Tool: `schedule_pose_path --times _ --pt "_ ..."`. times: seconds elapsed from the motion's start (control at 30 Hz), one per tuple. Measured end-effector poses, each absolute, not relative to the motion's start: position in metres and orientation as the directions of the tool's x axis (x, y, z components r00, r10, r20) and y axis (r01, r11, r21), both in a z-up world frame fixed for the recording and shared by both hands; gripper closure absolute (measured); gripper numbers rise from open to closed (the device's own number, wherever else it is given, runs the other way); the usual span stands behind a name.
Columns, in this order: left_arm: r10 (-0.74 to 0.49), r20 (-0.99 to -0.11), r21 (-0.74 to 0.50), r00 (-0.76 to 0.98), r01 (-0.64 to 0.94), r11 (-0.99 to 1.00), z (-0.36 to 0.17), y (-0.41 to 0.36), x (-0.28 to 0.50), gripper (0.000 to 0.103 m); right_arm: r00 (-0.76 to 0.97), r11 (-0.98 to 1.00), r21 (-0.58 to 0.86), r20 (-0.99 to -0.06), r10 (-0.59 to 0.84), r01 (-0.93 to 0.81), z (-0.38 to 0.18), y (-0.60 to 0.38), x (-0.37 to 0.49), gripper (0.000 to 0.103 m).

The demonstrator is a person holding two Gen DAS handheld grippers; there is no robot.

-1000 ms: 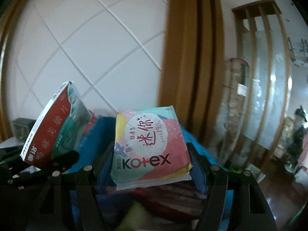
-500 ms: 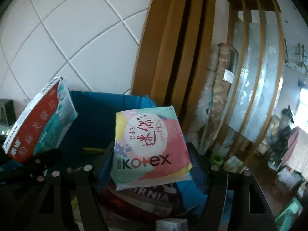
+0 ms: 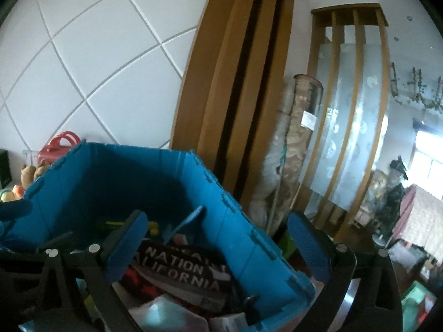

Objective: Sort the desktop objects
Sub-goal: 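Open both tools to drop the boxes into the blue crate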

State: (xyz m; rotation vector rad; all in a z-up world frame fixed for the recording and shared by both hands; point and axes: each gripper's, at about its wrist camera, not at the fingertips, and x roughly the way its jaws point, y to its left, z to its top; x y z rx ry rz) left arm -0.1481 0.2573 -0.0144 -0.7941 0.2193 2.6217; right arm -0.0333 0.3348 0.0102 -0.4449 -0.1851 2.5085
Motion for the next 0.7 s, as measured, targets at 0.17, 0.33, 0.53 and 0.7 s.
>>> schedule_pose_path --times 0.17,0.33,0.53,0.7 --pt "0.333 -0.541 0.026 -0.772 -0.411 -0.911 -0.007 0.243 -0.138 0.028 -0.777 -0.817 -0.225 -0.256 0.575 -0.531 0.019 0.327 -0.024 0.0" --pt "0.335 -0.5 0.017 -0.799 -0.396 -0.918 0.005 0.217 -0.124 0.021 -0.774 -0.806 -0.233 -0.231 0.59 -0.545 0.029 0.305 -0.012 0.0" --pt "0.343 -0.415 0.009 -0.843 -0.381 -0.924 0.026 0.168 -0.103 0.01 -0.784 -0.804 -0.229 -0.194 0.59 -0.549 0.043 0.264 -0.002 0.0" --pt "0.348 -0.343 -0.011 -0.873 -0.367 -0.93 0.037 0.105 -0.09 0.009 -0.793 -0.805 -0.213 -0.158 0.588 -0.554 0.056 0.211 0.001 0.0"
